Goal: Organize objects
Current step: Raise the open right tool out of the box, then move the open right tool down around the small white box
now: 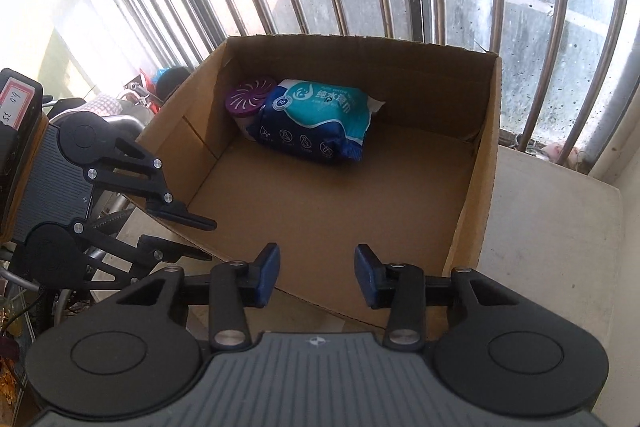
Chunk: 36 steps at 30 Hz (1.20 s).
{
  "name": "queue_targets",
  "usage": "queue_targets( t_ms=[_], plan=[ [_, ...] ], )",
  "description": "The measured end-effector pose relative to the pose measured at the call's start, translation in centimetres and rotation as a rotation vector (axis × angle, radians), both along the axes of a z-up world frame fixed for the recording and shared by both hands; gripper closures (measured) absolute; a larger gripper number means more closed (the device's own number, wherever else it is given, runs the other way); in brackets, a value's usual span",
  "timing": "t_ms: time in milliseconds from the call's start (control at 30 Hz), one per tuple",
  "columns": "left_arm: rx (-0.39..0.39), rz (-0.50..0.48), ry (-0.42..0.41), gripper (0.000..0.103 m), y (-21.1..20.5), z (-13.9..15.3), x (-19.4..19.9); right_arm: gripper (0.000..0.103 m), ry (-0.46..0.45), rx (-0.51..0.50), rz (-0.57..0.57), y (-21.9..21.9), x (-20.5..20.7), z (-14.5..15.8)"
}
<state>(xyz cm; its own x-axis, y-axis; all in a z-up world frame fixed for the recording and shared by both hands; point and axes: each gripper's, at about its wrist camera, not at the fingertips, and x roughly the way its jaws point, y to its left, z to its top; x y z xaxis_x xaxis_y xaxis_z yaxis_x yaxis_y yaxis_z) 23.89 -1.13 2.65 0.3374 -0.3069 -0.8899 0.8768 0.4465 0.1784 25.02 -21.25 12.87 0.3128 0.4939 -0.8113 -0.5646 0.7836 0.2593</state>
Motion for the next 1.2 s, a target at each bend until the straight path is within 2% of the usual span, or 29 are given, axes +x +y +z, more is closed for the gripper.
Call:
queue_targets(
  t_ms=[133,167,267,367,533,567,600,667,767,900,1100,1200],
  plan=[
    [0.008,-0.008,-0.011,0.085,0.4,0.2,-0.7,0.059,0.032,0.036,-0.029,-0.7,-0.7,0.2],
    [0.009,0.000,-0.019,0.081,0.5,0.7,-0.8,0.058,0.033,0.044,-0.035,-0.7,-0.8,0.1],
    [0.002,0.036,-0.098,0.076,0.8,1.7,-1.9,0.058,0.010,0.051,-0.056,-0.6,-0.3,0.4],
    [-0.100,0.053,-0.172,0.068,2.1,3.8,-3.9,0.058,-0.048,0.084,-0.049,-0.7,-1.3,1.8],
    [-0.313,0.169,-0.297,0.052,4.7,6.4,-9.0,0.056,-0.179,0.151,-0.029,-0.9,-5.6,4.8],
    [-0.360,0.187,-0.306,0.044,5.3,6.5,-10.3,0.054,-0.178,0.183,-0.022,-1.0,-6.6,5.0],
    [-0.388,0.197,-0.302,0.039,5.7,6.4,-11.1,0.053,-0.175,0.211,-0.023,-1.2,-7.7,4.9],
    [-0.448,0.219,-0.287,0.037,6.6,5.2,-13.3,0.050,-0.178,0.255,-0.058,-1.4,-10.0,4.4],
    [-0.451,0.280,-0.317,0.037,7.1,2.8,-15.6,0.049,-0.209,0.303,-0.082,-1.1,-12.4,2.3],
    [-0.521,0.377,-0.229,0.037,8.3,0.9,-16.8,0.049,-0.104,0.341,-0.098,0.1,-13.5,-1.7],
    [-0.528,0.394,-0.261,0.034,8.6,-1.5,-18.3,0.049,0.102,0.392,-0.106,1.1,-13.9,-6.6],
    [-0.526,0.392,-0.258,0.033,8.6,-2.4,-18.2,0.049,0.121,0.379,-0.119,1.4,-14.2,-7.7]
  ],
)
